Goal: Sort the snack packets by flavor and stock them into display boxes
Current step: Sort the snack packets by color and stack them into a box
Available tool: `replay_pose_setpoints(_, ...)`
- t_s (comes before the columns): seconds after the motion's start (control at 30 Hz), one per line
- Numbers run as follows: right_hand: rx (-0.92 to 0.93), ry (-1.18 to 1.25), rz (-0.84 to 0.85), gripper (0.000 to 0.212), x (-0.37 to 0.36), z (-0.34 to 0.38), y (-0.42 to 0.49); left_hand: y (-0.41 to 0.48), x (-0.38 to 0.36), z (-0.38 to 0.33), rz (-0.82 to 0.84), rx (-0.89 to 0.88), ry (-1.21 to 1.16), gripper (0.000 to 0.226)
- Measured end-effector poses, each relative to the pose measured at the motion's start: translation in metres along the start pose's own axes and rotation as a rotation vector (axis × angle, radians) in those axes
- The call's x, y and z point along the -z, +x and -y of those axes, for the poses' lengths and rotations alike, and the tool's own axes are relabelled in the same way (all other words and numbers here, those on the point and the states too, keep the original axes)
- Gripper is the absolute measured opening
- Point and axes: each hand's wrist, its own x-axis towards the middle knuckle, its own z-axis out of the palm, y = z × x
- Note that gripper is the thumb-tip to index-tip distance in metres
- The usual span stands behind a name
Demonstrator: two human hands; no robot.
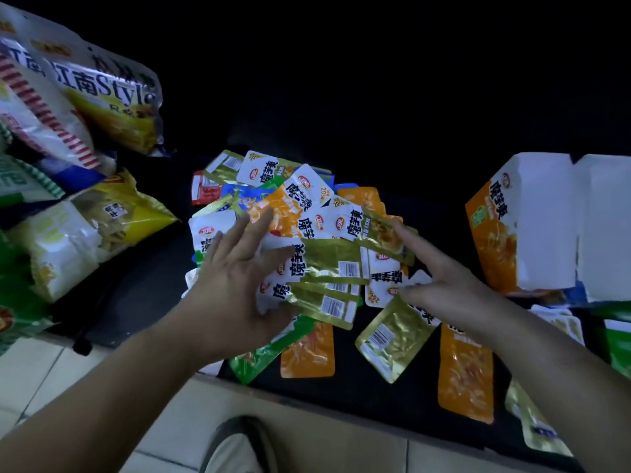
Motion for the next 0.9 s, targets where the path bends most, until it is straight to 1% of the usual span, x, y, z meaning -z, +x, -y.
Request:
replay_pose_setpoints(0.03, 0.0, 0.009, 0.003, 0.103, 0.003, -0.005, -0.001, 0.007, 0.001, -0.008, 0.067, -0.031, 0.025, 0.089)
replay_pose_setpoints(0.1, -0.003, 0.016, 0.003, 0.108, 0.004, -0.011, -0.004, 0.021, -0.004, -0.022, 0.234, -0.02, 0.104, 0.099)
replay_pose_setpoints(0.13, 0.001, 0.02, 0.005, 0.108, 0.004, -0.011, -0.005, 0.026, -0.006, -0.026, 0.275, 0.001, 0.126, 0.102)
replay_pose_setpoints(0.17, 0.008, 0.028, 0.004, 0.106, 0.004, -0.012, -0.005, 0.028, -0.006, -0.026, 0.265, 0.012, 0.131, 0.101)
replay_pose_setpoints(0.23, 0.042, 0.037, 0.008, 0.1, 0.006, -0.012, -0.004, 0.028, -0.004, -0.022, 0.191, 0.0, 0.173, 0.09)
replay_pose_setpoints(0.33, 0.06, -0.003, 0.037, 0.083, 0.01, -0.014, -0.003, 0.022, -0.008, -0.011, 0.042, -0.096, 0.176, 0.059)
replay_pose_setpoints(0.4, 0.067, -0.039, 0.043, 0.078, 0.013, -0.015, -0.005, 0.017, -0.008, -0.015, -0.041, -0.125, 0.164, 0.05)
replay_pose_setpoints(0.43, 0.077, -0.029, 0.01, 0.078, 0.016, -0.016, -0.007, 0.015, -0.007, -0.018, -0.083, -0.128, 0.167, 0.046)
replay_pose_setpoints(0.5, 0.098, -0.006, -0.13, 0.074, 0.023, -0.016, -0.015, 0.013, -0.001, -0.029, -0.2, -0.113, 0.172, 0.042)
replay_pose_setpoints(0.57, 0.079, -0.124, -0.273, 0.063, 0.033, -0.02, -0.021, 0.012, 0.009, -0.044, -0.325, -0.055, 0.134, 0.038)
replay_pose_setpoints(0.6, 0.048, -0.238, -0.303, 0.058, 0.036, -0.022, -0.023, 0.012, 0.013, -0.054, -0.348, 0.014, 0.048, 0.036)
replay_pose_setpoints(0.63, 0.009, -0.374, -0.305, 0.061, 0.034, -0.024, -0.024, 0.009, 0.014, -0.064, -0.332, 0.111, -0.116, 0.032)
replay_pose_setpoints(0.7, -0.069, -0.588, -0.266, 0.074, 0.02, -0.028, -0.026, 0.002, 0.007, -0.086, -0.211, 0.374, -0.615, 0.019)
replay_pose_setpoints(0.73, -0.075, -0.645, -0.262, 0.073, 0.011, -0.032, -0.025, -0.002, 0.003, -0.098, -0.141, 0.492, -0.821, 0.016)
replay_pose_setpoints(0.77, -0.06, -0.667, -0.274, 0.07, 0.002, -0.035, -0.024, -0.007, -0.003, -0.106, -0.091, 0.558, -0.937, 0.016)
replay_pose_setpoints(0.87, -0.009, -0.635, -0.376, 0.067, -0.005, -0.04, -0.019, -0.02, -0.02, -0.114, -0.013, 0.643, -1.057, 0.017)
replay_pose_setpoints(0.9, 0.017, -0.608, -0.41, 0.061, -0.005, -0.04, -0.018, -0.023, -0.024, -0.114, -0.001, 0.662, -1.087, 0.017)
